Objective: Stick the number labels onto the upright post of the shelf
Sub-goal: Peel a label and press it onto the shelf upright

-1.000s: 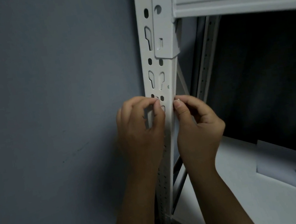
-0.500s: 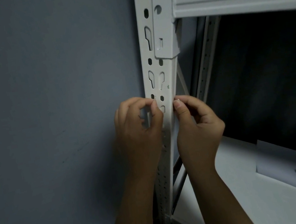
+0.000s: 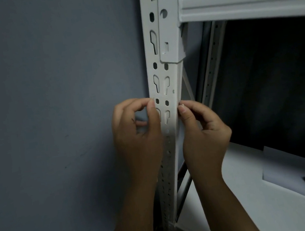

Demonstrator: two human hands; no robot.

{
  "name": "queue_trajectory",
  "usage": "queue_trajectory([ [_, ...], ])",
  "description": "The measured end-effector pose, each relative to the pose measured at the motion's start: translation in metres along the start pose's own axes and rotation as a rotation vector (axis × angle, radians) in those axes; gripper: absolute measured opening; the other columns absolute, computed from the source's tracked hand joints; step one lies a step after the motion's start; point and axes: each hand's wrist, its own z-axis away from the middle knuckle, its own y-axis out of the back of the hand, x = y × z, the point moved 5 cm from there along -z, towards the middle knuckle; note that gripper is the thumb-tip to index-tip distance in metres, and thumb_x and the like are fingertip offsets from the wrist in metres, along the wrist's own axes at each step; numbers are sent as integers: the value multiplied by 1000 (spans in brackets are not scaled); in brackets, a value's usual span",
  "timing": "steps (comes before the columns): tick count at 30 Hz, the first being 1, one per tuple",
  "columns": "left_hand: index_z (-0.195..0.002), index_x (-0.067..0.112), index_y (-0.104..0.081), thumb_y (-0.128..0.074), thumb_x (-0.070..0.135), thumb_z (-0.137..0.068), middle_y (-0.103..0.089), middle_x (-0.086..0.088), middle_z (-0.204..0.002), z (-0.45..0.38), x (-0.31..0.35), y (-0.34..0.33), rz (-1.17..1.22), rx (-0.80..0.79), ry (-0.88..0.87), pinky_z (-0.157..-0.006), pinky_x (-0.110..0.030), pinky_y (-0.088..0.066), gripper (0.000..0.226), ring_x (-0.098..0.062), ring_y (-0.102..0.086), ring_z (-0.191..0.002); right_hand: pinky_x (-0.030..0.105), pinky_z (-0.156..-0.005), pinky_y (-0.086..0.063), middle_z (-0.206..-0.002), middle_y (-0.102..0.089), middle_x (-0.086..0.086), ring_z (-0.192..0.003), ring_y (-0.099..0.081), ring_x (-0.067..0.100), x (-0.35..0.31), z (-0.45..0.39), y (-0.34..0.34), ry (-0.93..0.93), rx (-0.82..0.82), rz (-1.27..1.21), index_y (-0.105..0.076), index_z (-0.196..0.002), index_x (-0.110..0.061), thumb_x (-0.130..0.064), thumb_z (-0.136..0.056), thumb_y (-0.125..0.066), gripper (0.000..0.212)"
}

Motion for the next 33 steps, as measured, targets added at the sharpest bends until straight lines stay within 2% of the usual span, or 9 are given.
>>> queue_trajectory([
  [5,-83,26,-61,-60,14,-90,-58,16,-89,-10,11,1,67,-161,-1,-72,-4,-41,14,8,-56,-84,13,-80,-50,-93,-68,-13,-90,-66,0,-20,0,1,163,-42,40,-68,-101,-21,-4,-87,-67,22],
  [13,-81,25,-62,-61,15,-87,-60,15,-84,-7,16,12,94,-293,-8,-72,-5,-40,12,4,-58,-81,12,-79,-50,-95,-71,-10,-93,-68,2,-38,-2,-6,3,-266,-145,-69,-100,-23,-3,-88,-64,24],
  [18,-82,22,-63,-61,18,-86,-60,14,-83,-1,16,20,117,-324,15,-65,-5,-41,6,3,-59,-78,14,-83,-50,-97,-71,-3,-94,-67,4,-41,8,-7,95,-405,-41,-70,-101,-19,0,-86,-66,25],
  [21,-83,19,-66,-64,18,-86,-63,10,-82,4,9,20,143,-381,110,-63,-7,-43,4,1,-61,-76,18,-82,-53,-94,-72,0,-92,-68,7,-31,14,-1,77,-385,-20,-72,-95,-21,0,-84,-68,24],
  [23,-83,17,-70,-65,14,-87,-68,7,-79,9,3,18,212,-466,255,-61,-9,-46,6,-1,-63,-74,20,-81,-54,-92,-72,-1,-91,-69,10,-24,16,4,60,-361,-3,-71,-91,-25,-1,-85,-68,25],
  [26,-80,24,-71,-63,16,-86,-70,11,-70,13,-2,15,304,-544,417,-58,-11,-46,13,0,-64,-69,13,-80,-50,-90,-67,-12,-87,-65,2,-23,17,6,212,-321,156,-67,-92,-27,1,-87,-65,28],
  [28,-78,24,-71,-64,17,-86,-69,11,-67,13,-4,14,310,-527,452,-58,-12,-46,12,0,-63,-67,11,-80,-48,-89,-61,-18,-86,-61,-2,-21,16,6,279,-280,228,-64,-93,-27,1,-88,-63,28],
  [30,-75,24,-71,-63,23,-87,-69,10,-67,11,-7,14,266,-444,455,-59,-14,-47,15,-1,-62,-66,10,-78,-47,-89,-59,-19,-86,-59,-4,-16,13,8,227,-227,224,-64,-92,-27,0,-89,-61,27],
  [33,-65,22,-63,-51,32,-95,-64,9,-60,8,-11,13,166,-290,411,-56,-17,-45,34,-2,-57,-57,9,-75,-47,-91,-62,-11,-87,-60,-1,-10,10,10,123,-157,174,-63,-90,-31,-4,-91,-60,27],
])
